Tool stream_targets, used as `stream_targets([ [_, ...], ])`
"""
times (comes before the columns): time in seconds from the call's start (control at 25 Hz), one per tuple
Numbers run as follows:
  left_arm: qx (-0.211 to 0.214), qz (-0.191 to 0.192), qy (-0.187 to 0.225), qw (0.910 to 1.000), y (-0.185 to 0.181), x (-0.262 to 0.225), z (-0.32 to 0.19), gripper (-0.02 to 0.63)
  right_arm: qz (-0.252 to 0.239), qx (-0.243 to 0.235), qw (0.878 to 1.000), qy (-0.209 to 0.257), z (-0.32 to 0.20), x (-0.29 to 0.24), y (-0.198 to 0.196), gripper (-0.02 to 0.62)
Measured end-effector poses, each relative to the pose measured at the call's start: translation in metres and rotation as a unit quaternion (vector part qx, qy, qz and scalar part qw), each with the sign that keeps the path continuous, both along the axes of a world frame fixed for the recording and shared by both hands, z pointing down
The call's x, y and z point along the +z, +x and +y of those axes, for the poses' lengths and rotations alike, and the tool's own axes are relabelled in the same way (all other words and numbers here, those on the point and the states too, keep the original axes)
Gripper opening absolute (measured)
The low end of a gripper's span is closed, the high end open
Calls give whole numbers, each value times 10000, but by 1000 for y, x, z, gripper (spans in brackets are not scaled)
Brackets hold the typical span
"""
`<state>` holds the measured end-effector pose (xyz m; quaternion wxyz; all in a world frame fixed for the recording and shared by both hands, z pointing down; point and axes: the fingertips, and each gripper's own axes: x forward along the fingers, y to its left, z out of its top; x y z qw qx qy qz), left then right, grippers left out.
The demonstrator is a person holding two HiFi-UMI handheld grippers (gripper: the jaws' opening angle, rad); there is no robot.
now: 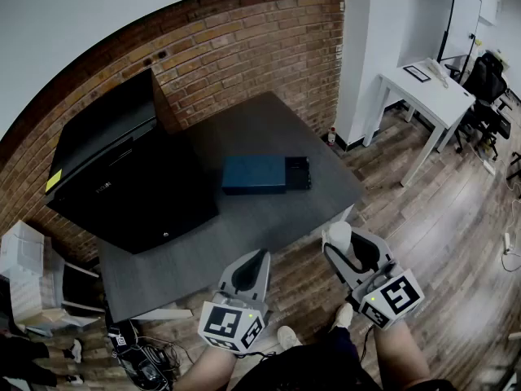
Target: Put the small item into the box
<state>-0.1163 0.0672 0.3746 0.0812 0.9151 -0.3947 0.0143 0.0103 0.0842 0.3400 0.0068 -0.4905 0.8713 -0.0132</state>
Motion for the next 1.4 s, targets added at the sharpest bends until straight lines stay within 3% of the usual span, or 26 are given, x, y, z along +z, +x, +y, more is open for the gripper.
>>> stream_targets([
  [0.6, -83, -45, -9, 10000, 14, -6, 11, 34, -55, -243, 9997, 12, 10, -8, 10, 195],
  [1.4, -563, -153, -41, 9983, 107, -11, 9, 34, -278, -751, 9967, -94, -8, -12, 104, 195],
])
